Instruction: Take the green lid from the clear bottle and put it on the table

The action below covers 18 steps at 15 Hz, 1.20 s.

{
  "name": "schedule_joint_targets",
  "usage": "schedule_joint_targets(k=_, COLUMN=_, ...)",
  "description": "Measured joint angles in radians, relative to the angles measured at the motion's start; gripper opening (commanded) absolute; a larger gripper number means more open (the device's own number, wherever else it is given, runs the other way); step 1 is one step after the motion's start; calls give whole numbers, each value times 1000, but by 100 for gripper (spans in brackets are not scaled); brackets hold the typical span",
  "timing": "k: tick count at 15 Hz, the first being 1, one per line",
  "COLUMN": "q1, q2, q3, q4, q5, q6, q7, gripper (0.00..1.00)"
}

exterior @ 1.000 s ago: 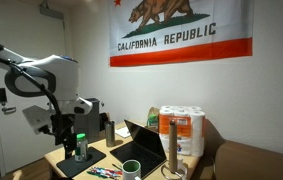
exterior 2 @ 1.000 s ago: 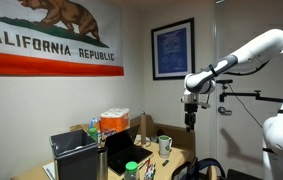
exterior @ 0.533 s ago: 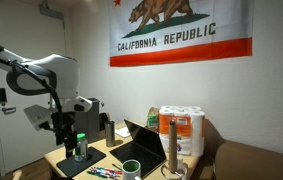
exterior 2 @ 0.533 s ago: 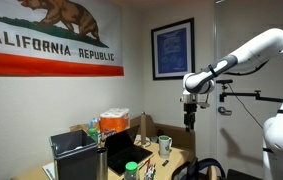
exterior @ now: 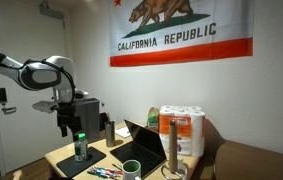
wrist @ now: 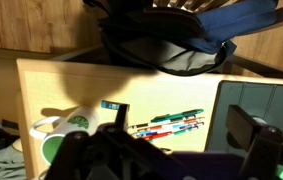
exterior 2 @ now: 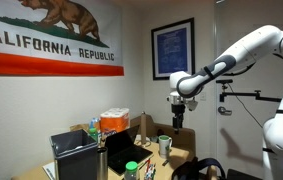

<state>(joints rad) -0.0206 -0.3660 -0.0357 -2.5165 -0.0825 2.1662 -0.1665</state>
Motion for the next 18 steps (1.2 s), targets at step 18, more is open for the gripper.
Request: schedule_joint_targets(k=18, q1=127, q2=322, q3=215, q4=155, q5=-114, q6=239, q7=386, gripper=100)
